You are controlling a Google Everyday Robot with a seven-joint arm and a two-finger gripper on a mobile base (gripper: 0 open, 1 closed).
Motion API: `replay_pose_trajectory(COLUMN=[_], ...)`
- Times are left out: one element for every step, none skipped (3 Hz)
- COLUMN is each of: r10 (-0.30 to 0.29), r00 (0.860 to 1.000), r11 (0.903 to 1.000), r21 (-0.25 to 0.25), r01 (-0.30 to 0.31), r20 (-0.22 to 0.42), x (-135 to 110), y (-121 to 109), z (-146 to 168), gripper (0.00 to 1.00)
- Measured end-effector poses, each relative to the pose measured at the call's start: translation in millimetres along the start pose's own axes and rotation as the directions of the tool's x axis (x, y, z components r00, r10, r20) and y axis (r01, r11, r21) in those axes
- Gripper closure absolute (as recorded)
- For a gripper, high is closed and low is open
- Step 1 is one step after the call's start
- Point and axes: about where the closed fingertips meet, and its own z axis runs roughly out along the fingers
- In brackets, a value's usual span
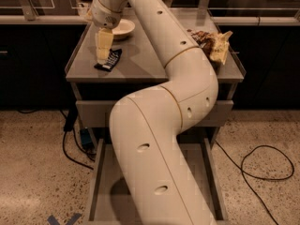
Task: Place rxbar blueberry into middle drawer
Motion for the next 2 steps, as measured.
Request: replay_pose_trajectory(r10=[0.084,0.125], r00=[0.996,0.992], r11=[0.9927,0.9906], r21=[-0.085,-0.054], r01=[-0.086,-0.125], r20=[-0.028,-0.017], x=[0,-2], y=[16,5], z=[19,30], gripper=[0.00,0.00])
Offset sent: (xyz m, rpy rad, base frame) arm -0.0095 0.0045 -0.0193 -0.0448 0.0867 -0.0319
